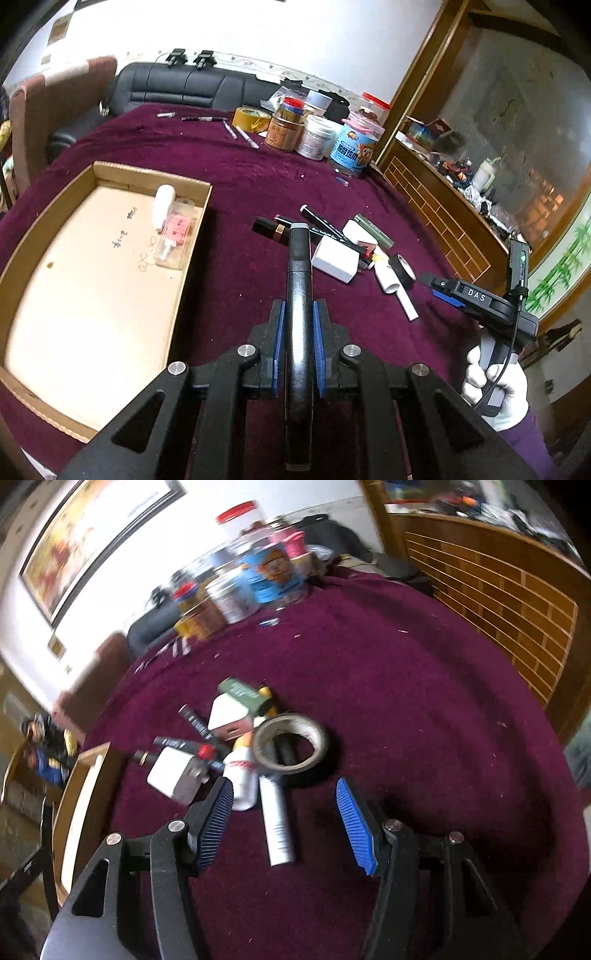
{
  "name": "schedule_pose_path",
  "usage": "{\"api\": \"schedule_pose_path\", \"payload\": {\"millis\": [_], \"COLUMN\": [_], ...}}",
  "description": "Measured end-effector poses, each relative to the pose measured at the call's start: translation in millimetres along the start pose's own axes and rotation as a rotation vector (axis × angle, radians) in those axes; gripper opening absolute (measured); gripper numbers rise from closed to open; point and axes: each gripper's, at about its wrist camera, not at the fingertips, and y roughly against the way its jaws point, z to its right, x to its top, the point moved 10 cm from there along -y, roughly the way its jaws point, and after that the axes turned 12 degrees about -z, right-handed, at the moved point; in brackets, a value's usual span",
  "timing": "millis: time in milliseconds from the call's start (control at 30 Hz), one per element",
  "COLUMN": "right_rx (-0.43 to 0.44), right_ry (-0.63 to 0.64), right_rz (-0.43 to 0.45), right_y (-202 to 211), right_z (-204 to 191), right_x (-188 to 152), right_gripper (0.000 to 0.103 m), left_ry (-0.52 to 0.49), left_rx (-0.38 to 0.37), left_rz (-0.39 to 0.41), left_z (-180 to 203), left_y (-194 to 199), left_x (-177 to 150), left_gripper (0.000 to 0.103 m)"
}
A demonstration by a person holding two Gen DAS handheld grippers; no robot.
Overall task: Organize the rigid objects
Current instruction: 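Lift the black marker with the left gripper while the right gripper grasps the white charger, then place the black marker and white charger into the tray with both grippers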
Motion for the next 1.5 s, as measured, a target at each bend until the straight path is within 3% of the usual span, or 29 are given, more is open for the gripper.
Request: {"api": "schedule_pose_path", "payload": {"millis": [167,267,367,433,500,567,633,667,833,967,1100,1267,1500], "right_rx": [0.027,0.074,0.014,-0.052,-0.066,-0.024,0.109,0.126,-0.024,-0.050,-0.202,-0.176,-0.017], "right_ry": [0.127,0.205,0.262,0.252,0.240,0.255,0.323,0.344,0.432,0.516,0.644,0.609,0.407], "right_rz": [-0.073,-0.134,-0.179,-0.180,-0.173,-0.196,-0.311,-0.333,-0.209,-0.261,-0.260,-0.257,-0.225], "right_y": [-23,-40,-64,-79,-87,-89,-85,-82,-60,-81,-113,-120,-92], "right_z": [-46,-83,-102,-100,-102,-113,-138,-142,-144,-160,-168,-169,-164], "right_x": [7,6,7,16,22,20,-4,-9,5,-7,-14,-12,-6], "right_gripper": [0.046,0.046,0.046,0.046,0.049,0.049,0.049,0.049,0.053,0.054,0.057,0.048,0.045], "left_ry": [0.032,0.046,0.071,0.081,0.089,0.096,0.102,0.108,0.139,0.153,0.176,0.227,0.281], "left_rx": [-0.019,-0.004,0.003,0.006,0.000,-0.010,-0.015,-0.019,-0.046,-0.044,-0.029,-0.003,0.024], "left_rz": [-0.006,0.015,0.030,0.037,0.038,0.034,0.032,0.031,0.024,0.029,0.046,0.055,0.057], "left_z": [-9,-19,-29,-34,-37,-40,-44,-46,-58,-65,-79,-105,-146], "left_y": [3,15,25,28,28,27,27,26,25,28,37,45,57], "left_x": [-6,-9,-8,-8,-10,-11,-12,-11,-10,-12,-13,-14,-7], "left_gripper": [0.011,0.011,0.011,0.011,0.011,0.011,0.011,0.011,0.011,0.011,0.011,0.011,0.011]}}
